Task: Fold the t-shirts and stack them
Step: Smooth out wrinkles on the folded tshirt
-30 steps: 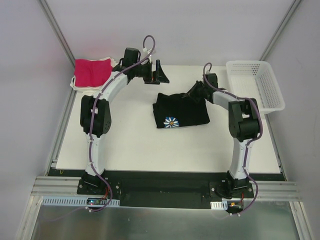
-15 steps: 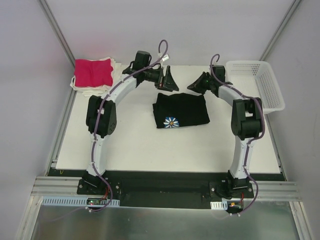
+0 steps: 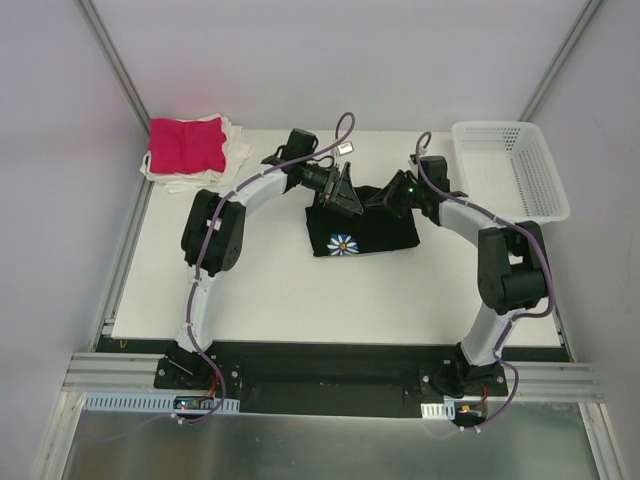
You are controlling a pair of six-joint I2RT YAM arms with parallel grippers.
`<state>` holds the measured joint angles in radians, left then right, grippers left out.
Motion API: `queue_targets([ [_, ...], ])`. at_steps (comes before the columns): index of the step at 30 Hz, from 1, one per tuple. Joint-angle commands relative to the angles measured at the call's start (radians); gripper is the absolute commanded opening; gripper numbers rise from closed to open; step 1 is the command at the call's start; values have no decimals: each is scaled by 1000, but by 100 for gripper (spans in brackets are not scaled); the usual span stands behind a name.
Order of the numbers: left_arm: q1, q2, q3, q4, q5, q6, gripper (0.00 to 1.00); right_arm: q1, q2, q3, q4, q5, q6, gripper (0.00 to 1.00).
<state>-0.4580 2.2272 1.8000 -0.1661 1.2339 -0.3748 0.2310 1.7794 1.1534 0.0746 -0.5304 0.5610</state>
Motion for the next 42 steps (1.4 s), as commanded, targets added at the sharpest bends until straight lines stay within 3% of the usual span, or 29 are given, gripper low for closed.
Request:
queue_targets([
  [1,-1,74,53,33,44,27,99,16,78,12,74,-37,40,1],
  [8,18,213,188,39,24,-9,99,10,224,127,70,-52,53,1],
  [18,64,250,193,56,32,-29,99,-39,348,259,45,-74,70,1],
  [34,120,184,145,56,13,-16,99,-134,318,250,37,-51,54,1],
  [38,120,120,174,54,-10,-41,99,-115,247,244,33,-52,57,2],
  [42,120,46,164,53,-83,-27,99,-38,225,253,39,-66,71,9],
])
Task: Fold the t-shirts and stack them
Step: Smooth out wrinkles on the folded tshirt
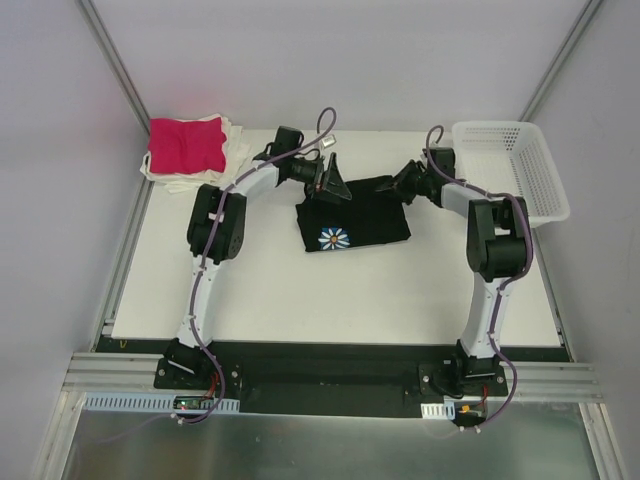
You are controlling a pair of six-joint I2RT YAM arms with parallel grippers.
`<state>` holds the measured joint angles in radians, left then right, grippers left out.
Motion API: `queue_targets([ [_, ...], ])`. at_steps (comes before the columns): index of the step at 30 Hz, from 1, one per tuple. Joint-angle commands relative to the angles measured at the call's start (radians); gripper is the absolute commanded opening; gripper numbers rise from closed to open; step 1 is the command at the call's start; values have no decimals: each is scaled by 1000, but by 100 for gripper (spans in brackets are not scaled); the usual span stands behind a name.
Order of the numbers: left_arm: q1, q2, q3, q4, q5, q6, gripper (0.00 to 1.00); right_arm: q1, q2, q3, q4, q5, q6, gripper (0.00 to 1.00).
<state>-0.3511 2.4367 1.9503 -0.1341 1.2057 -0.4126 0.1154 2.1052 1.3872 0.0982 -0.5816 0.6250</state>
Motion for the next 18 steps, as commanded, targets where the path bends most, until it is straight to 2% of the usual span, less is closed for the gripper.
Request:
queue_targets([
  [1,15,-172,3,22,-67,14,99,101,-88,24,24,-17,15,11],
  [3,17,-188,-7,21,-74,17,99,159,-54,54,41,-37,39,18],
  [8,15,-182,-51,22,-80,43,99,240,71,61,130,-67,123,25],
  [13,15,-150,-48,21,-66,34,99,208,87,-23,166,-47,139,28],
  [18,15,-176,-70,22,-67,52,99,139,107,-122,334,-90,222,33],
])
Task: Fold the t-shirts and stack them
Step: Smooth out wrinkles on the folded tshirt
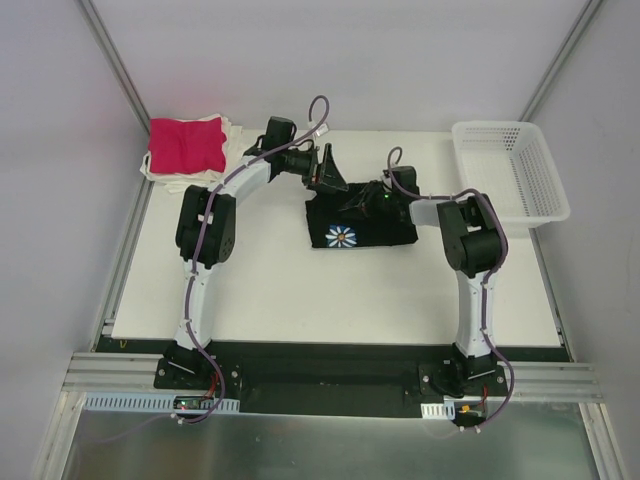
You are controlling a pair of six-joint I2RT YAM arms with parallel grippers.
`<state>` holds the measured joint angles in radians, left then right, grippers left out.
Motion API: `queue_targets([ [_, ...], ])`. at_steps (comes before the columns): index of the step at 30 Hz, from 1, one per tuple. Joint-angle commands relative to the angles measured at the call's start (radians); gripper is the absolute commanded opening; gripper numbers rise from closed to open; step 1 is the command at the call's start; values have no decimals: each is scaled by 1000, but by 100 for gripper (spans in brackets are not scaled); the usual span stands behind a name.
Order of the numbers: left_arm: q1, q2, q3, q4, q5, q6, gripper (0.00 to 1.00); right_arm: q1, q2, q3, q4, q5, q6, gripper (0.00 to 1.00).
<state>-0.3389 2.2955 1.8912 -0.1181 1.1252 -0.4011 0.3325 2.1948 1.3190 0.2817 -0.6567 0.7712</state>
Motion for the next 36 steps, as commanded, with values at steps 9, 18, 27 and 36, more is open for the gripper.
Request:
queue_targets([
  [9,-2,-56,-11,8,4,25,99,-104,-53,-55,261,-100,157,36],
  [18,6,-97,-3,63,-28,-36,99,-75,-24,-89,306,-78,204,37],
  [27,66,-217,-26,72,-88,-54,99,-17,-7,-93,375,-46,266,37],
  [36,152,-340,-156,158,-188,-87,99,65,109,31,415,-63,346,38],
])
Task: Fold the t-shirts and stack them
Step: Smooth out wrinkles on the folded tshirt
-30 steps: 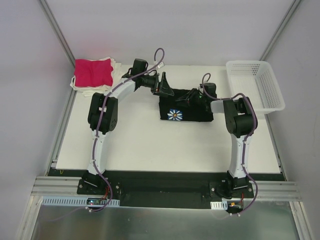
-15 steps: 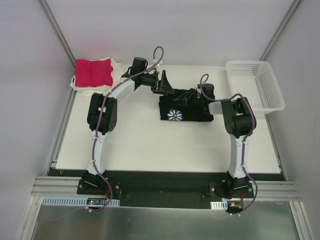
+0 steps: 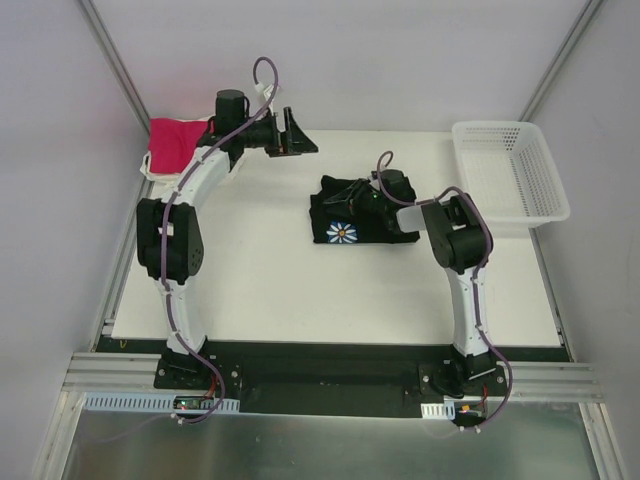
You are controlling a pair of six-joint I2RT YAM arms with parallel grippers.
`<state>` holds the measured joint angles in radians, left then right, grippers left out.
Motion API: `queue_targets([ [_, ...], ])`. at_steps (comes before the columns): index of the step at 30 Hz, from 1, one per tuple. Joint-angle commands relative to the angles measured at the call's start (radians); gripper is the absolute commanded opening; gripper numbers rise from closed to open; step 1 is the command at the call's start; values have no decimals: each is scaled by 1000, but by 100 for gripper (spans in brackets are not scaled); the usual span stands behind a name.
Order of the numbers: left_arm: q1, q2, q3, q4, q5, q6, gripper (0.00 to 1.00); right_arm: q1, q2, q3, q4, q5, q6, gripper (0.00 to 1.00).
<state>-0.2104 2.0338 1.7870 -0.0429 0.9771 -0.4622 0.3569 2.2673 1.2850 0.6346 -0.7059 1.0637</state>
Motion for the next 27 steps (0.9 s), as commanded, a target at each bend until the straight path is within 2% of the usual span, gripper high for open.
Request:
queue_targets([
  [1,26,-83,-63,92,-43,-41,99,45,44,68,65,-14,56,38],
  [6,29,-83,-116,178,-26,-79,99,50,78,99,45,-30,70,39],
  [11,29,-90,-175,268,-5,-147,99,30,68,91,183,-67,176,39],
  [17,35,-148,-218,291,-26,-135,99,11,-41,173,93,-145,61,42],
  [19,40,-184,-232,273,-55,-77,99,-4,-66,233,-54,-182,-31,43],
  [20,46,-198,-245,230,-108,-46,99,-13,-74,307,-123,-190,-171,44],
  [21,49,-227,-250,206,-150,-15,99,-19,-80,348,-321,-185,-256,46],
  [24,51,-270,-259,98,-292,104,99,-32,-109,472,-614,-132,-495,48],
  [27,52,-285,-258,39,-369,166,99,-30,-124,549,-665,-148,-539,50],
])
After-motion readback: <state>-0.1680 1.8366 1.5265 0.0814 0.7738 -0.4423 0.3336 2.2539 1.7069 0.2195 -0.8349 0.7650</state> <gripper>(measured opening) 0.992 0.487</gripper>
